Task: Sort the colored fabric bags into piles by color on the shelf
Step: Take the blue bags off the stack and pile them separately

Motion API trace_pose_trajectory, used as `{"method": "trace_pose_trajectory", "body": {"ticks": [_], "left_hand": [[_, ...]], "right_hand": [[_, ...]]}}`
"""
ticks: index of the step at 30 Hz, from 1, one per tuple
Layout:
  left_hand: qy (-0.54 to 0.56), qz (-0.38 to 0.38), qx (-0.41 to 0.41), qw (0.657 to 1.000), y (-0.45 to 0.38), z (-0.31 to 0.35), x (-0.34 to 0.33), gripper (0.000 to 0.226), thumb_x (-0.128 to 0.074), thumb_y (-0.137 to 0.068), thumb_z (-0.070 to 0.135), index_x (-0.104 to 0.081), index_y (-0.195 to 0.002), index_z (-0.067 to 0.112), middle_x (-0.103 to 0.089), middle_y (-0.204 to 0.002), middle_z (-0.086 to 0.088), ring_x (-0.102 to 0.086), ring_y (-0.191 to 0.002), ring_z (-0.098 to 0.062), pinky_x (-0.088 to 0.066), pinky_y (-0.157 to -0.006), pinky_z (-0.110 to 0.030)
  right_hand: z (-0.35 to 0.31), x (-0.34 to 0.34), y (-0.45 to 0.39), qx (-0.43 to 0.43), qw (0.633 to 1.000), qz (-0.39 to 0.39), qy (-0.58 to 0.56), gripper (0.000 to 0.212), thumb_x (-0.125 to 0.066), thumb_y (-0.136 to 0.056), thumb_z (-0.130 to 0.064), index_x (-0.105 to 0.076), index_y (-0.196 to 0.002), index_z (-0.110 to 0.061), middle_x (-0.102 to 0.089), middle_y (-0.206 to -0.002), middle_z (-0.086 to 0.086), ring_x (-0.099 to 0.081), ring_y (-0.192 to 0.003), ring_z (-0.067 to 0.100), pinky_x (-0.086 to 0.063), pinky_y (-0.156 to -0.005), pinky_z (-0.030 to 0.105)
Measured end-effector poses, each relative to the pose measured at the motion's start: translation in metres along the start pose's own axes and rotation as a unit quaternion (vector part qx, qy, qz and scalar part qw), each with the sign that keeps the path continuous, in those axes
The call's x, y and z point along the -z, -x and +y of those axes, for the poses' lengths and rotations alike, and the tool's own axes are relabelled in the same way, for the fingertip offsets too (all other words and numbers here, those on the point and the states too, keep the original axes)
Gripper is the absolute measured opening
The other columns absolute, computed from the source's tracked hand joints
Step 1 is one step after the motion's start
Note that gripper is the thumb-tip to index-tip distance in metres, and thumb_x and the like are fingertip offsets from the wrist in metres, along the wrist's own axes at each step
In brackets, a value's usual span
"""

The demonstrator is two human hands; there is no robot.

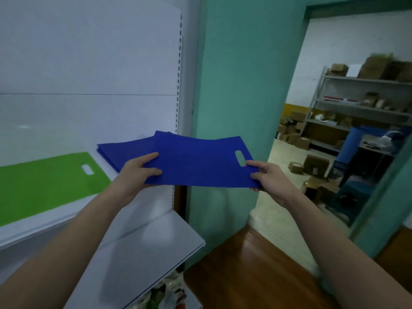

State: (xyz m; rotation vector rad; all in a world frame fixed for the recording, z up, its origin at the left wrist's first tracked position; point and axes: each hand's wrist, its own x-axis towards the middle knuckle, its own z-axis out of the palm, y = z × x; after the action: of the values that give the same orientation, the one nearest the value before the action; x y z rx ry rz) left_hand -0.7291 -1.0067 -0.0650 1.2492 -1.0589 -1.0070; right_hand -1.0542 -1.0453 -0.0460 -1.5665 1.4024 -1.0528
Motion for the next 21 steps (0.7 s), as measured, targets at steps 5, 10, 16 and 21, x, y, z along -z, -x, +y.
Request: {"method": "trace_pose_trajectory", "body": {"ticks": [5,10,16,21], "left_hand": [[-0.044,0.087,0.001,0.995,-0.028,0.003,0.028,0.063,-0.067,-0.085,-0.006,-0.052,-0.141,0.016,-0.062,-0.127,-0.005,-0.065,-0.105,-0.019,-0.054,-0.085,-0.029],[-0.165,0.2,0.019,0.966,-0.046,0.003,0.046,0.061,-0.074,-0.081,0.0,-0.054,-0.138,0.012,-0.055,-0.135,-0.008,-0.061,-0.106,-0.024,-0.051,-0.097,-0.039],[-0.335,0.275,0.079,0.898,-0.056,0.003,0.035,0.055,-0.077,-0.081,0.008,-0.057,-0.132,0.003,-0.061,-0.116,-0.013,-0.059,-0.097,-0.026,-0.044,-0.082,-0.03],[-0.443,0.273,0.149,0.841,-0.073,0.0,0.032,0.028,-0.076,-0.082,0.025,-0.049,-0.073,0.027,-0.056,-0.087,-0.004,-0.052,-0.091,-0.025,-0.037,-0.081,-0.027]], "right_hand": [[-0.008,-0.036,-0.083,0.056,0.997,-0.048,0.021,0.039,-0.052,-0.094,0.003,-0.058,-0.13,-0.011,-0.056,-0.125,0.006,-0.06,-0.061,0.016,-0.052,-0.052,0.022],[-0.02,-0.076,-0.152,0.117,0.992,-0.039,0.012,0.027,-0.058,-0.09,0.004,-0.066,-0.114,-0.004,-0.062,-0.096,0.005,-0.055,-0.049,0.013,-0.045,-0.043,0.017],[-0.017,-0.122,-0.216,0.155,0.98,-0.084,0.093,0.027,-0.067,-0.085,-0.003,-0.07,-0.112,-0.005,-0.07,-0.109,0.013,-0.066,-0.092,0.025,-0.054,-0.083,0.032],[-0.012,-0.134,-0.246,0.168,0.958,-0.141,0.187,0.031,-0.062,-0.093,-0.011,-0.064,-0.123,-0.008,-0.064,-0.109,0.01,-0.056,-0.085,0.02,-0.046,-0.075,0.026]]}}
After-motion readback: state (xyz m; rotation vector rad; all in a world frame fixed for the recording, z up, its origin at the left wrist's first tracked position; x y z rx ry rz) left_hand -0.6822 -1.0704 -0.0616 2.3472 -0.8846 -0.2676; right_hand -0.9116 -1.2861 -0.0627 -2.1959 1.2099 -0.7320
